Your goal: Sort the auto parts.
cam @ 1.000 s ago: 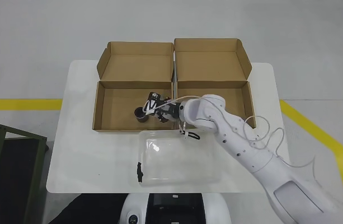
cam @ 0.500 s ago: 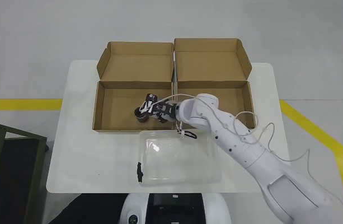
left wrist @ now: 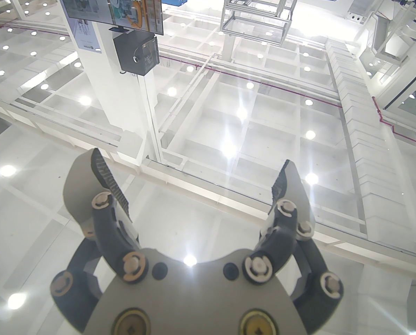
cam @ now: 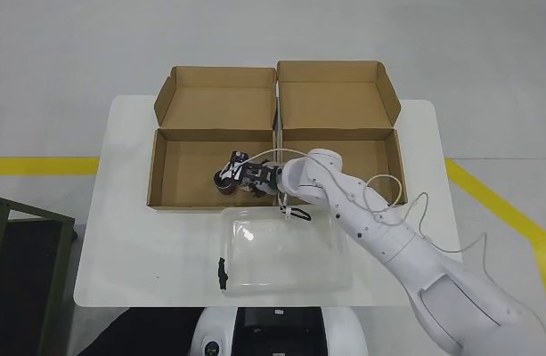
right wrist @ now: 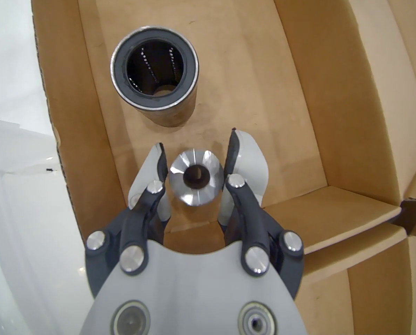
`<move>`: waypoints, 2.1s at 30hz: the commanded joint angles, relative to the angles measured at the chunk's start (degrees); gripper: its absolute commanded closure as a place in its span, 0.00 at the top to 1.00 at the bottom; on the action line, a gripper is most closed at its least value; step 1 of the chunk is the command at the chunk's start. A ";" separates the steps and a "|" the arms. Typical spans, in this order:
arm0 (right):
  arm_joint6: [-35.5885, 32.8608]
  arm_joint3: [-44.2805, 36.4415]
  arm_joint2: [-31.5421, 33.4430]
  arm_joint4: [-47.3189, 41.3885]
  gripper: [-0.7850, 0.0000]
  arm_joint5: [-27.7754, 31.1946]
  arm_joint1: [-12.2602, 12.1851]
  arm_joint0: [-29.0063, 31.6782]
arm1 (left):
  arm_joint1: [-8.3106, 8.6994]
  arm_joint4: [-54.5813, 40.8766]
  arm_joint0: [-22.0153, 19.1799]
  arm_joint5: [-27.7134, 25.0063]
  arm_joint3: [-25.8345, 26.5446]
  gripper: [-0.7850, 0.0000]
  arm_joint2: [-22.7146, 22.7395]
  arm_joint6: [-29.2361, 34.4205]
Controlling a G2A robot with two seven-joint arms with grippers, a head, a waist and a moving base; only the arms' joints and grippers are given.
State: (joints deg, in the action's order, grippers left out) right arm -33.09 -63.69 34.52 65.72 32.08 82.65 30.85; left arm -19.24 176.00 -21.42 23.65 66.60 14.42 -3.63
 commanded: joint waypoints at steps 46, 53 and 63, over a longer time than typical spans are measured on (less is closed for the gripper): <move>25.43 -50.90 58.56 6.11 1.00 3.87 -12.94 53.01 | 0.00 0.00 0.00 0.00 0.00 1.00 0.00 0.00; 31.53 -51.59 64.52 6.64 1.00 2.91 -13.43 59.16 | 0.00 0.00 0.00 0.00 0.00 1.00 0.00 0.00; 33.02 -52.21 68.12 6.96 1.00 2.34 -13.87 63.01 | 0.00 0.00 0.00 0.00 0.00 1.00 0.00 0.00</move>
State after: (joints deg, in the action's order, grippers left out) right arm 0.14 -115.86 102.57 72.55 34.35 68.80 93.84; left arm -19.24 176.00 -21.42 23.65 66.60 14.42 -3.63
